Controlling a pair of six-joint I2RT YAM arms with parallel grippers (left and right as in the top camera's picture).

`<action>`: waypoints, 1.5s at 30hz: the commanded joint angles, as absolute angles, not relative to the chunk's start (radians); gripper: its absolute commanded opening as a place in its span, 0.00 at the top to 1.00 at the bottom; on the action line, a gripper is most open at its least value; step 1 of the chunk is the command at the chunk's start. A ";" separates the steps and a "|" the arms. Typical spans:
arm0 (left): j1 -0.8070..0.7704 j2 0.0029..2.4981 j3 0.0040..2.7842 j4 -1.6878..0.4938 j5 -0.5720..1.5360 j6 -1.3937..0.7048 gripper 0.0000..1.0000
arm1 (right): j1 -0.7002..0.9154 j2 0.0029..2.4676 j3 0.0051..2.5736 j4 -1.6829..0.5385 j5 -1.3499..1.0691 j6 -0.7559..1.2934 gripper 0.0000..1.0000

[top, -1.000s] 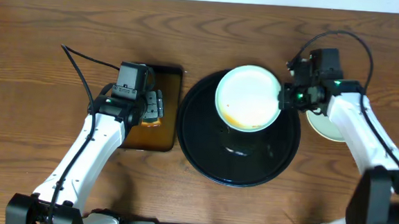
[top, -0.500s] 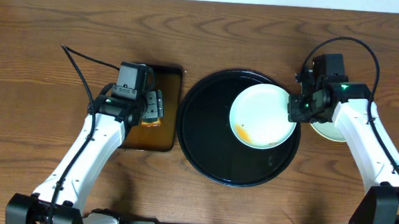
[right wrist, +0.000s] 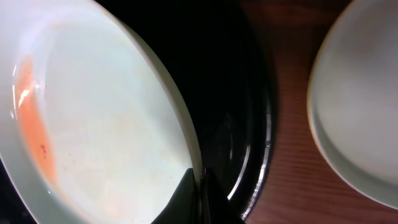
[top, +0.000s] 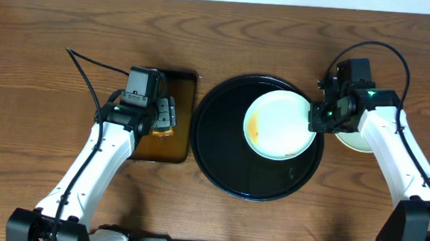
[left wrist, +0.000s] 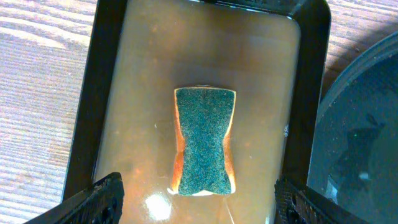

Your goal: Clean dirty plates on tray and stack at the side

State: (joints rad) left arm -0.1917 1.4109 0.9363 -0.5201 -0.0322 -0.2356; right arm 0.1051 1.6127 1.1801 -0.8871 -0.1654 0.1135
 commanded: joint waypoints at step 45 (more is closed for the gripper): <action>-0.193 1.420 0.931 -0.523 -0.034 -0.245 0.21 | 0.133 1.604 1.182 -0.825 -0.137 0.088 0.99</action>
